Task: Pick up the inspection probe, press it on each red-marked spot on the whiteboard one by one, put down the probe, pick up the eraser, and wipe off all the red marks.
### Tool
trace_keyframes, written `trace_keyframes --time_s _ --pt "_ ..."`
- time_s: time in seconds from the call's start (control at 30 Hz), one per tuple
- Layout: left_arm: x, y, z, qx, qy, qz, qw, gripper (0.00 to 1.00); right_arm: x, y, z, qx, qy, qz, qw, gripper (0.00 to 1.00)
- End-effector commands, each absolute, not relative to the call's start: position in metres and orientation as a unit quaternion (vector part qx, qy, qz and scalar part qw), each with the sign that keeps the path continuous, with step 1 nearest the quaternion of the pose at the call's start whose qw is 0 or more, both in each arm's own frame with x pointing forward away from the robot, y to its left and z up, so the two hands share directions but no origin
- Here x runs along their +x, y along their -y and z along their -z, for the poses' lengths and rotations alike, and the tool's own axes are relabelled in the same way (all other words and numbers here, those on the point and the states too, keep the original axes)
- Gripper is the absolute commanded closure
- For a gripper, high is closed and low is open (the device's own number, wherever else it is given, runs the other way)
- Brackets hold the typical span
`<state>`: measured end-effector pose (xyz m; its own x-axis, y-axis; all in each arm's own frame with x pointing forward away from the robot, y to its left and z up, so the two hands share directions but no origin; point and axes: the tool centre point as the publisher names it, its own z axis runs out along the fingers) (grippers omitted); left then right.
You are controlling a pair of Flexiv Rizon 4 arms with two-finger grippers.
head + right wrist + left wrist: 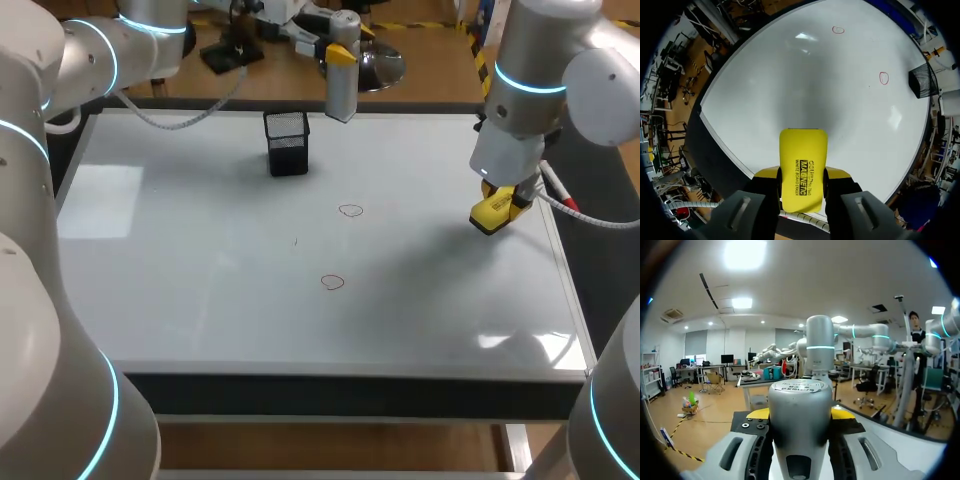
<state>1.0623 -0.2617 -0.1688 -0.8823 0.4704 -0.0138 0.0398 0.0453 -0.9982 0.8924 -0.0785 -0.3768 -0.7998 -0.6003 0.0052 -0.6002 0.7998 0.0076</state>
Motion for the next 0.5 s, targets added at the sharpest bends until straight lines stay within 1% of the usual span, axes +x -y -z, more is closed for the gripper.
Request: trace_keyframes --time_s 0.03,0.2,0.5 --pt "1.07 0.262 0.17 -0.235 0.687 -0.651 0.221 1.0 0.896 0.069 0.374 0.328 0.945 -0.005 0.009 1.0" --pt "1.07 0.262 0.17 -0.235 0.687 -0.651 0.221 1.0 0.903 0.037 0.367 0.369 0.929 -0.01 0.003 1.0" --pt "1.07 0.262 0.17 -0.235 0.687 -0.651 0.221 1.0 0.914 -0.043 0.372 0.478 0.878 -0.022 0.012 1.0"
